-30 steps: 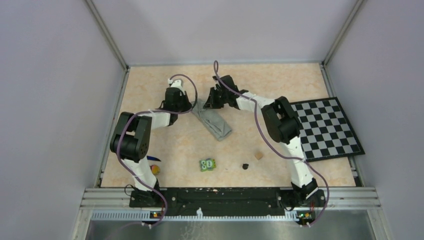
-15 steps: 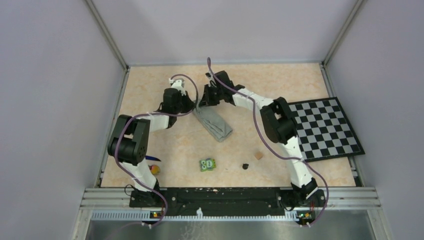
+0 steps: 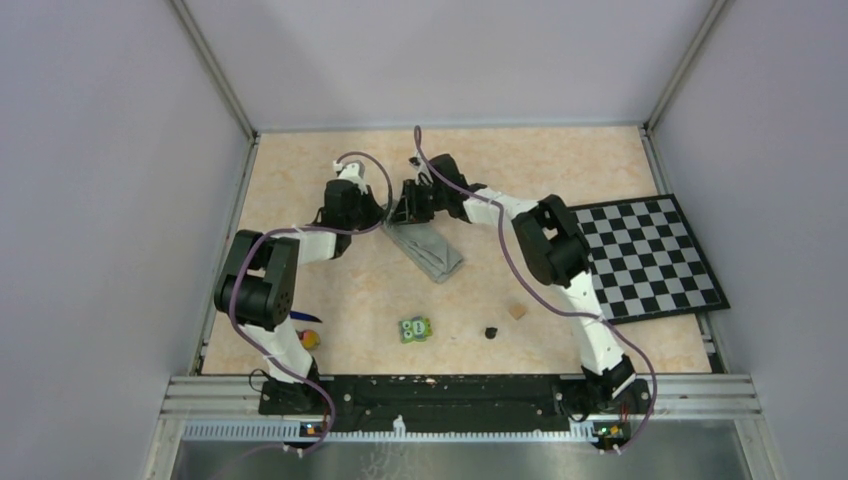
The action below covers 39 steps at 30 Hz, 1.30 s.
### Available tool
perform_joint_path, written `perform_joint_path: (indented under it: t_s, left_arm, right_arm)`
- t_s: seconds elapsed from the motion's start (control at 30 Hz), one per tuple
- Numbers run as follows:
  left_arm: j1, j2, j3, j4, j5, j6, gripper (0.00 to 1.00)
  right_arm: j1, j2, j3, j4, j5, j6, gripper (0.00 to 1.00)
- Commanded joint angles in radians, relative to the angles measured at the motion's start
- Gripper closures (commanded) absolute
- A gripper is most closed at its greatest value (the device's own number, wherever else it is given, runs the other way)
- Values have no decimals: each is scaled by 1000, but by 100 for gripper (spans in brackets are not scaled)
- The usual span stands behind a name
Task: Fold the napkin into a case and place the utensils inside
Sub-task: Stuff the top corner of the smaller-rectangle-folded napkin into the folded napkin, then stuff the top corner of the smaller-rectangle-folded napkin at the center of the board.
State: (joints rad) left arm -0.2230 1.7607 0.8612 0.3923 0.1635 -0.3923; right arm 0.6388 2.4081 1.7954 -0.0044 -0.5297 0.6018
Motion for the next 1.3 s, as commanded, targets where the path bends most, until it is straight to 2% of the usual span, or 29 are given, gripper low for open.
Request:
perform_joint_path:
  t_s: [0.0,0.07,0.2,0.43,0.7,0.87,1.03,1.17,1.27]
  left_arm:
    - [6,-12,-9,49,4,-10,100]
    - [6,-13,-11,49,8,-10,100]
    - [7,-20,-14,47,14,-4,100]
    - [7,-23,-12,50,26,-3,100]
    - [7,-27,-12,57,37,-3,100]
    - [7,-26,-7,54,39,-2,100]
    - [7,-27,0,53,44,-8,100]
    - [5,-27,3,64,79,-25,100]
    - [4,-27,-6,68,95,-31,100]
  right_arm:
    - [-27,-137,-51,71,-19,-17,65]
    - [-28,-132,-39,57,-15,-29,59]
    - [-27,-113,-21,54,-9,-27,57]
    - [-16,-56,51,25,-6,-20,59]
    - [-4,7,123,6,-15,-9,73]
    - [4,10,117,6,-6,-11,74]
    - [17,22,87,21,-5,16,99]
    - [35,44,32,133,12,115,100]
    - [41,115,72,220,-9,237,100]
